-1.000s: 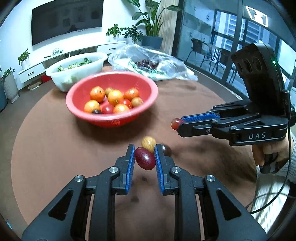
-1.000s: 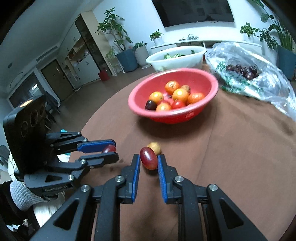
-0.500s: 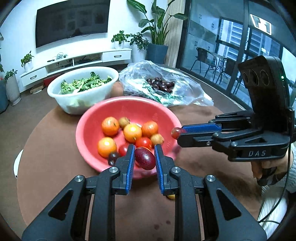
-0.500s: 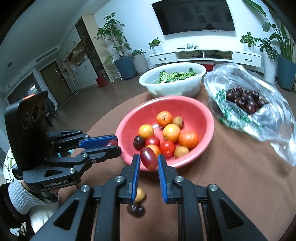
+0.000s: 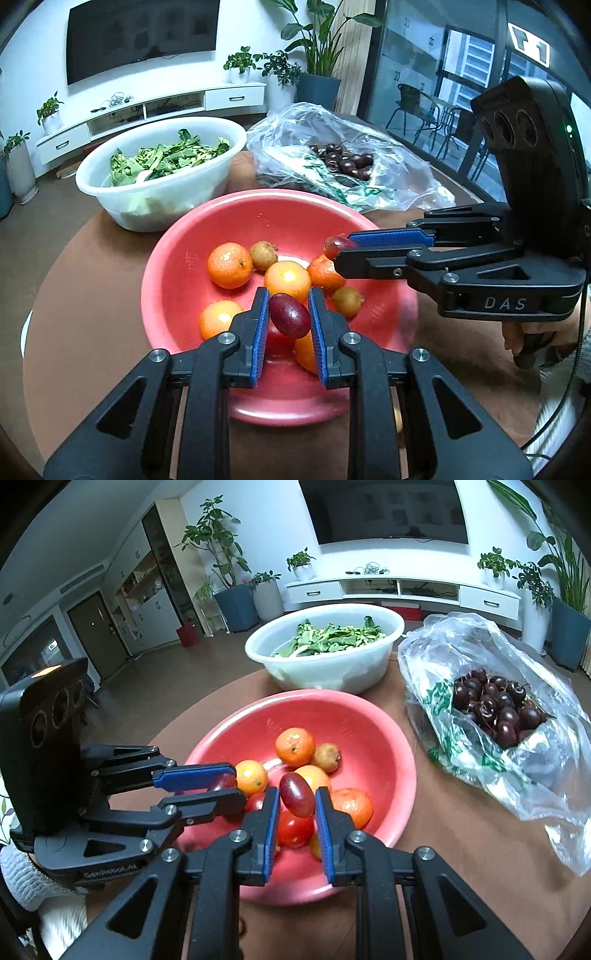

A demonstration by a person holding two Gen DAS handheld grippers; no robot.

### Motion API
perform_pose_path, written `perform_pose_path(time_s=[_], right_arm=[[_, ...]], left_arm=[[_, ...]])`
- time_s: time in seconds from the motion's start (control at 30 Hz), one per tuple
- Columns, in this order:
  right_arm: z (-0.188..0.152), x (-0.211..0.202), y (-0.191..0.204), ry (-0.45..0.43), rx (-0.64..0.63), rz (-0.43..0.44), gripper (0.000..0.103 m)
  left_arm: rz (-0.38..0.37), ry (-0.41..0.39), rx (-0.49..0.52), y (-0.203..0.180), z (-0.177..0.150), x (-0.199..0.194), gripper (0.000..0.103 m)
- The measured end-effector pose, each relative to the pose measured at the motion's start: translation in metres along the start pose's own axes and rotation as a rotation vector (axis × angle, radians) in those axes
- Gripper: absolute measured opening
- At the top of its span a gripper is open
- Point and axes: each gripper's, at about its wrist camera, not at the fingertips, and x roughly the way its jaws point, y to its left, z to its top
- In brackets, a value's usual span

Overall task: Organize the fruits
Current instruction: 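Drop both red grapes into the red bowl, opening both tools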

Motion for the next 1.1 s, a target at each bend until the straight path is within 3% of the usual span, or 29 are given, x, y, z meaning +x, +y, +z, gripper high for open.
perform_pose_path(time_s=[0.47,0.53,0.6,0.67,0.73,0.77,1.1], right_arm=[[0.007,0.029,-0.005,0.028,-0.011,-0.054,0.023],[0.006,0.027,-0.003,0.019,-0.019,-0.062,0.030],[0.006,0.026,-0.001,0.009,-0.023,-0.082,0.047],[0.006,0.024,-0.001,0.003,-0.026,-0.081,0.047],[0.006,0.021,-0.001,-0.003,-0.022,-0.076,0.047],[0.005,0.020,0.000,-0.006,-0.025,-0.077,0.047],[-0.005,-0.007,0.006,-0.050,-0.026,-0.083,0.048]], left_arm=[[0.064,0.007,0.033,0.002,0.008,0.021,0.021],[0.082,0.016,0.038,0.001,0.008,0.024,0.021],[0.091,0.020,0.036,0.002,0.007,0.025,0.022],[0.104,0.021,0.037,0.002,0.007,0.026,0.028],[0.113,0.005,0.038,0.002,0.007,0.023,0.055],[0.122,-0.006,0.037,0.001,0.007,0.022,0.058],[0.140,-0.039,0.070,-0.011,0.008,0.009,0.059]])
